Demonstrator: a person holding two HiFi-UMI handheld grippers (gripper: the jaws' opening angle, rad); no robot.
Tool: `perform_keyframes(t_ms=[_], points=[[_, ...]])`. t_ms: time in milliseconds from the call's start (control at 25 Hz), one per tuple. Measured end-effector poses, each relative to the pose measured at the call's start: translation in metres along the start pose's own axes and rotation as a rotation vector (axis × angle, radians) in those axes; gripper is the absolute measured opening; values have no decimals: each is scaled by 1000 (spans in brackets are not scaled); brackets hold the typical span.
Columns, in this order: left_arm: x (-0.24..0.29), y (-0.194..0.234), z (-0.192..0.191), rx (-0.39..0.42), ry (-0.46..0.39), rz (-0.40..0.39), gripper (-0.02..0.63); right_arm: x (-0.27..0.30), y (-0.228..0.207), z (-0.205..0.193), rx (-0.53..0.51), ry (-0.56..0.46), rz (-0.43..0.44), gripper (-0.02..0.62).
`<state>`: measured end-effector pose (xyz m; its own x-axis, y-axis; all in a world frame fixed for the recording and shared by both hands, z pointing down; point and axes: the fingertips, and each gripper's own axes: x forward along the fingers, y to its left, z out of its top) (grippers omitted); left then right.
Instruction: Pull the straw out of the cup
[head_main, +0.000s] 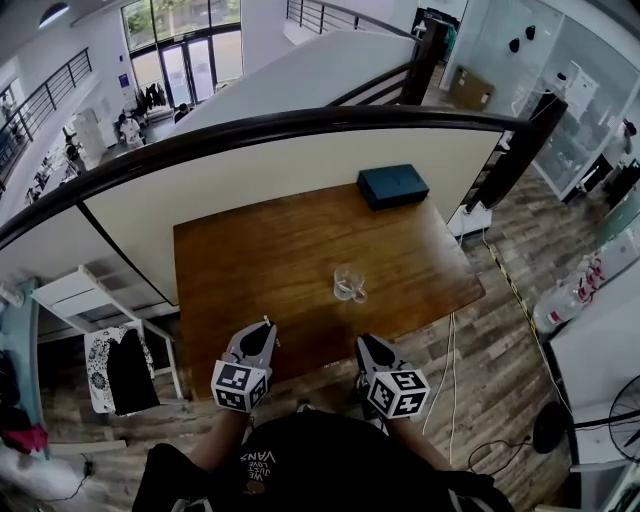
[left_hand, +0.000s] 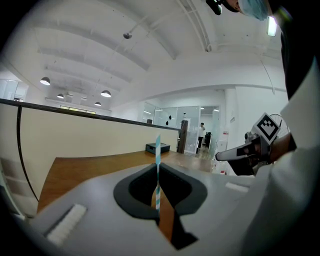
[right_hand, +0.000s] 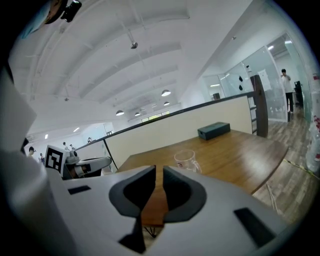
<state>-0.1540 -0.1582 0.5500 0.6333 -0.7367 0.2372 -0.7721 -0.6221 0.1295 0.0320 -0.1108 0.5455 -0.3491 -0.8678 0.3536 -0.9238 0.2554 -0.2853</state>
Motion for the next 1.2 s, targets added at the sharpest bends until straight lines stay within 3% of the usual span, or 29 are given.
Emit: perform_keyframes(t_ms=[280,440,1200], points=[[-3,-4,-3,3,-1,-4,23,-3,4,-2,-23,8,-8,14],[-3,-6,-2,4,-3,-7,23,-5,4,-1,-62,12,-24,12],[0,-9,-1,6,-3,-3,23,-6,0,0,-58,8,-27,12]])
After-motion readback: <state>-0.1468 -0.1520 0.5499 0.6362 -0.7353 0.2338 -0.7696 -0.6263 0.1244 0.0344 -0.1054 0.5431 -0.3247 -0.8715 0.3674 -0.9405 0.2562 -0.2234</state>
